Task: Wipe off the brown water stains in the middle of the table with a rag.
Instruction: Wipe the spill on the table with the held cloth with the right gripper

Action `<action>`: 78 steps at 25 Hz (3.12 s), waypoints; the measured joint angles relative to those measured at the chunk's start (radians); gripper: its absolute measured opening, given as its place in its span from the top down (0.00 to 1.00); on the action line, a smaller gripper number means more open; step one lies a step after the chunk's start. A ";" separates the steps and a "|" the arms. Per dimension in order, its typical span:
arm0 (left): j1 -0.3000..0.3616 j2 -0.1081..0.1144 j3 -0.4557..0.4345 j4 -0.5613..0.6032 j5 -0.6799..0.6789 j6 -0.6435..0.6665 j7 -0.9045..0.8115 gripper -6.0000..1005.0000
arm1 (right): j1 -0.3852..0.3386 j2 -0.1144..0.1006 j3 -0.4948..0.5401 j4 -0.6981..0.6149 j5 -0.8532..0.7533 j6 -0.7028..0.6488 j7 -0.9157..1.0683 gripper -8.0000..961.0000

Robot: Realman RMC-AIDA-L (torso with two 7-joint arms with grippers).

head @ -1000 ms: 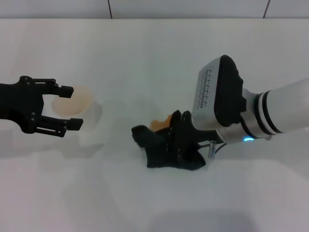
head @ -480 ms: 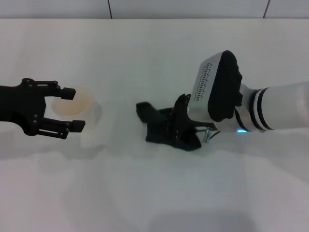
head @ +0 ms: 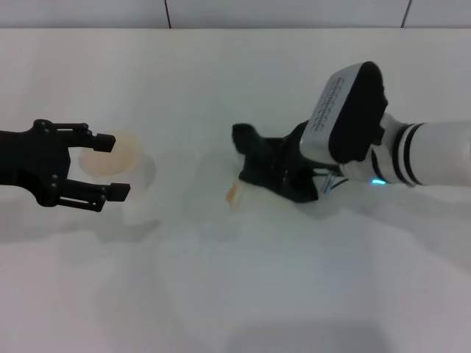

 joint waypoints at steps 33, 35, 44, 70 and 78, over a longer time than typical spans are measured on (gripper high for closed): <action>-0.001 -0.002 0.000 0.000 -0.004 -0.012 0.003 0.12 | -0.008 0.003 -0.200 -0.083 0.083 -0.021 0.101 0.87; 0.001 -0.002 0.000 0.000 -0.007 -0.012 0.004 0.12 | -0.008 0.003 -0.202 -0.077 0.083 -0.014 0.102 0.87; 0.002 -0.002 0.000 0.000 -0.008 -0.012 0.005 0.12 | 0.001 0.002 -0.146 -0.008 0.083 0.099 0.104 0.87; 0.008 -0.002 -0.002 -0.003 -0.010 -0.020 0.006 0.12 | -0.026 0.002 -0.114 0.028 0.084 0.208 0.104 0.86; 0.023 -0.001 -0.002 0.000 -0.009 -0.023 0.006 0.12 | -0.102 -0.007 -0.075 -0.064 0.085 0.106 0.101 0.86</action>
